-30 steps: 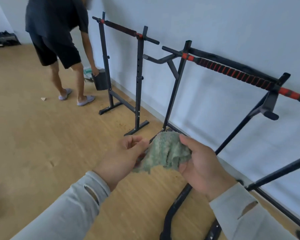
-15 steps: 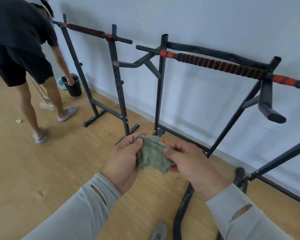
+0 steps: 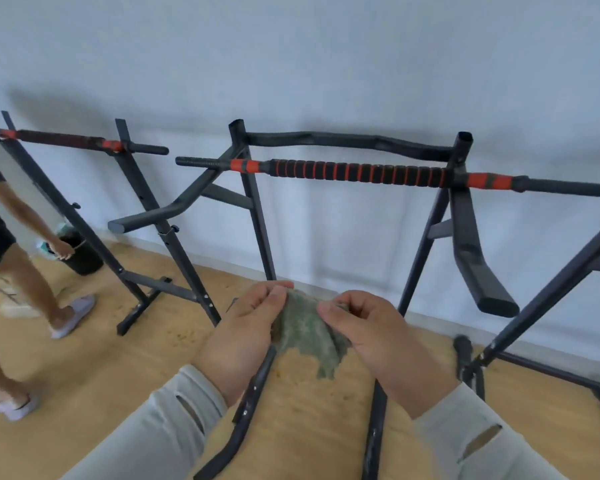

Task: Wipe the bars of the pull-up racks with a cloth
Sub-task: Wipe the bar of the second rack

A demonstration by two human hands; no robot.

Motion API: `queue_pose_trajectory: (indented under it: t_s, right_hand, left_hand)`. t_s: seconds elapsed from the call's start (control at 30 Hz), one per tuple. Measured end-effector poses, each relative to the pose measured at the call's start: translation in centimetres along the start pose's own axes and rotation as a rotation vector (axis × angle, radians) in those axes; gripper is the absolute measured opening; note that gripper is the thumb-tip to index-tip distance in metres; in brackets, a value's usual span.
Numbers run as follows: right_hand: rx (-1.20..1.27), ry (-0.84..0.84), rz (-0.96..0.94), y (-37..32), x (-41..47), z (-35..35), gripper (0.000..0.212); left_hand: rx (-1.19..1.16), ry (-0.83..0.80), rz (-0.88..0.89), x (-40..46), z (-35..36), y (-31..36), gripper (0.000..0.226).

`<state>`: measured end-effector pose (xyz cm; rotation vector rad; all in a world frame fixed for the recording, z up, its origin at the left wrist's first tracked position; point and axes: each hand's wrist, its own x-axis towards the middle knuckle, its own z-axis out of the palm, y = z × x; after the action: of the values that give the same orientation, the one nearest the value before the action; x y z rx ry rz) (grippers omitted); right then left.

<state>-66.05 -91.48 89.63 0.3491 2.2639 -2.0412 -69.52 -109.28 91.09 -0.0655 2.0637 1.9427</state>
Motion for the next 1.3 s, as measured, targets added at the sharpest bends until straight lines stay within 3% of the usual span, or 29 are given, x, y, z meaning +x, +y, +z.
queue_pose_trajectory:
  t_s: [0.1, 0.2, 0.3, 0.4, 0.53, 0.6, 0.7, 0.8, 0.93, 1.0, 1.1, 1.2, 1.3]
  right_hand:
    - [0.023, 0.105, -0.033, -1.2, 0.7, -0.9, 0.036]
    - [0.18, 0.19, 0.04, -1.9, 1.6, -1.8, 0.044]
    - [0.341, 0.155, 0.096, -2.9, 1.8, -2.7, 0.045]
    - [0.324, 0.205, 0.048, -4.2, 1.4, -3.5, 0.063]
    - [-0.063, 0.377, -0.082, -7.8, 0.1, -4.4, 0.046]
    - [-0.184, 0.445, -0.105, -9.8, 0.4, -5.1, 0.049]
    - [-0.203, 0.331, -0.073, -12.4, 2.7, -6.6, 0.063]
    - [-0.237, 0.175, -0.062, -14.8, 4.9, -7.5, 0.043]
    - [-0.368, 0.356, -0.09, -16.1, 7.4, -8.0, 0.01]
    - [-0.428, 0.43, -0.04, -15.9, 8.5, -8.4, 0.018]
    - [-0.508, 0.371, 0.049, -15.4, 9.9, -9.3, 0.031]
    - [-0.539, 0.246, 0.1, -15.5, 11.3, -10.6, 0.02]
    - [-0.632, 0.234, 0.125, -15.8, 12.7, -13.5, 0.008]
  left_hand:
    - [0.1, -0.069, 0.028, 2.2, 1.8, 0.5, 0.041]
    - [-0.005, -0.021, 0.094, 4.2, 3.5, 1.7, 0.034]
    - [-0.039, -0.073, 0.174, 6.1, 4.6, 3.6, 0.025]
    - [0.037, -0.278, 0.272, 7.7, 5.2, 6.3, 0.022]
    - [0.069, -0.602, 0.419, 10.0, 5.6, 10.6, 0.026]
    - [0.116, -0.73, 0.539, 11.1, 5.9, 12.6, 0.028]
    - [0.222, -0.89, 0.61, 13.4, 6.3, 15.1, 0.03]
    - [0.272, -0.908, 0.607, 17.1, 6.3, 16.6, 0.041]
    - [0.251, -0.921, 0.505, 22.0, 6.1, 16.9, 0.052]
    - [0.272, -0.934, 0.504, 23.5, 6.1, 16.6, 0.044]
    - [0.354, -0.955, 0.596, 24.7, 7.1, 16.3, 0.038]
    - [0.441, -1.018, 0.683, 25.4, 9.0, 17.1, 0.035]
    - [0.482, -0.992, 0.738, 26.4, 11.2, 18.0, 0.031]
